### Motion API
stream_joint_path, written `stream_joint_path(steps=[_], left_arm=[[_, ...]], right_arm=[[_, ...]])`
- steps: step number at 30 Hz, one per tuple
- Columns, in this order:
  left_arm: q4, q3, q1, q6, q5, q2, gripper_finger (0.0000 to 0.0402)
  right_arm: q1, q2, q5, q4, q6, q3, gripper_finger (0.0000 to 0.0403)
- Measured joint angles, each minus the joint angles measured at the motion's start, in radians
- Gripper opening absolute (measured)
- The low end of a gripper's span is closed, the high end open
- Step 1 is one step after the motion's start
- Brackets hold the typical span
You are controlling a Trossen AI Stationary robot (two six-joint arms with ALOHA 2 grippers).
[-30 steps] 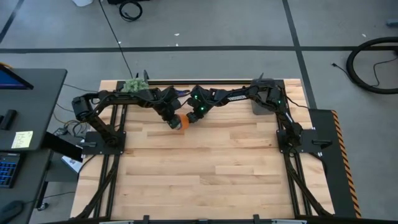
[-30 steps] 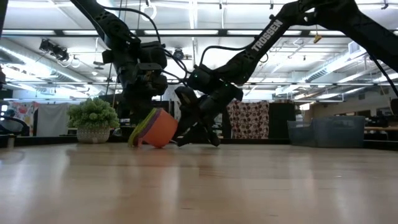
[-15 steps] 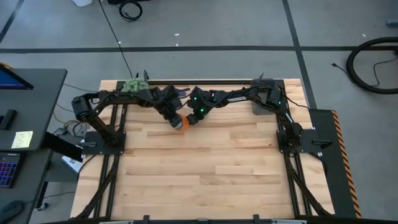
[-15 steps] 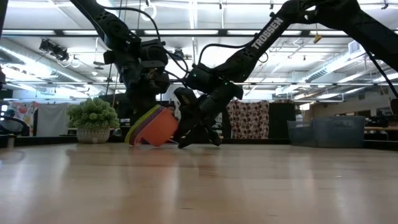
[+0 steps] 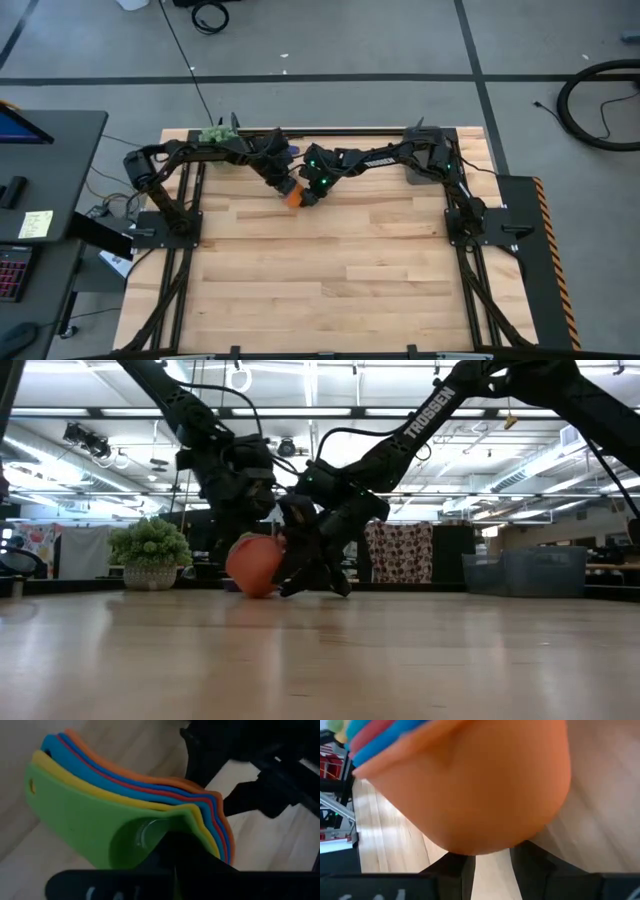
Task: Nest measuring cups in basket
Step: Adjust the stacked measuring cups
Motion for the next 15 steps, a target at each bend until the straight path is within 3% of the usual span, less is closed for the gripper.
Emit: stream_joint_path(steps=[9,15], left_arm=[[-0.258,0.272,-0.039,0.168,-0.06,0.168,0.0007],[-0.312,0.314,-0.035,0.196,-0.063,0.198,0.0007]], right_arm=[[-0.001,-0.003,0.029,-0.073,-0.044,0.0,0.0125],[-0.002,-0.003,0.049,-0.09,-0.097,0.0,0.0125]])
